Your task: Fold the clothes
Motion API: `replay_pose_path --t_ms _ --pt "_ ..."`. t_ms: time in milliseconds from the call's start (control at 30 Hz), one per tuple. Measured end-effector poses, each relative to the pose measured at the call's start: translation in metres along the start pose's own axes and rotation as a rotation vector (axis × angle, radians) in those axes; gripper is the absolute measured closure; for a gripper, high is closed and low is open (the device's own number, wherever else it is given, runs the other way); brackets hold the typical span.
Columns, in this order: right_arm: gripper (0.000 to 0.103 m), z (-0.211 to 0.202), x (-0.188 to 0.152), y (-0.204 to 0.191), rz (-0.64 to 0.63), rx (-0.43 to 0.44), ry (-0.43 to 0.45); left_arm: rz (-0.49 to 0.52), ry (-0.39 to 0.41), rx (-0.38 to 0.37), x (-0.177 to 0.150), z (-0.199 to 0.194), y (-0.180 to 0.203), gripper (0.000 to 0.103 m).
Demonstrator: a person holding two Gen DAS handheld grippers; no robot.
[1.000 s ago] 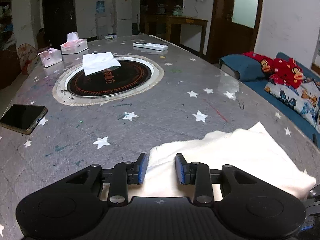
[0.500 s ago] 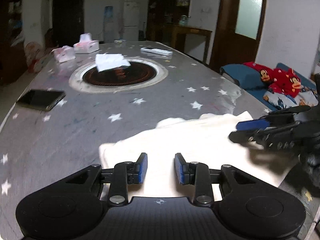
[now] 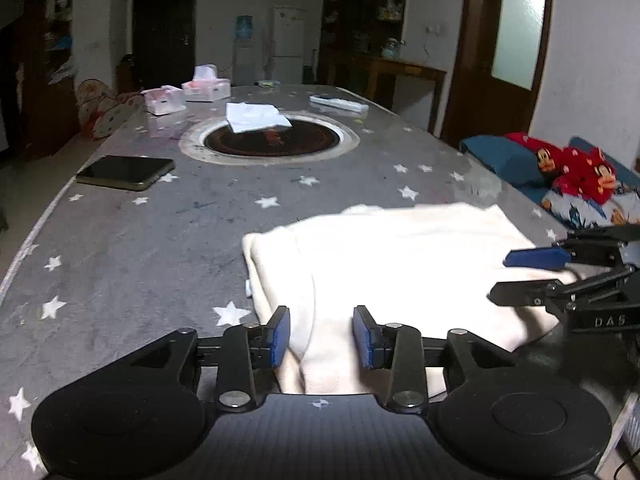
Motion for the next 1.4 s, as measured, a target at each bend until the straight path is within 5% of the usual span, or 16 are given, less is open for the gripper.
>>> replay_pose_path --t_ms 267,333,600,833,1400 --pt "0.049 0.004 -0.004 -0.008 -0.018 -0.005 0.007 -0.114 -0.036 0.044 -0.007 -0.001 -0.006 0.039" --pt "0.043 0.002 -0.005 -0.01 -0.025 -0.005 0.017 -0.125 -0.034 0.064 -0.007 -0.003 -0.007 0.026" --pt "0.016 0.004 -0.011 -0.014 -0.037 0.001 0.03 -0.16 -0.059 0.103 -0.013 -0.004 -0.009 0.013" --pt "0.004 0.007 -0.013 -0.013 -0.033 0.016 0.031 -0.189 -0.076 0.127 -0.016 -0.002 -0.011 0.001" --pt "0.0 0.011 -0.014 -0.015 -0.046 0.022 0.015 -0.195 -0.083 0.147 -0.017 0.0 -0.011 0.0"
Point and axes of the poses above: each gripper's, at about its wrist camera, not at the fingertips, and z roughly the way its jaws point, y to its right, x to its top, the point moved 3 cm from there along z, roughly the way its jaws point, and after that the axes turned 10 degrees about -x, right-handed, at the moved point
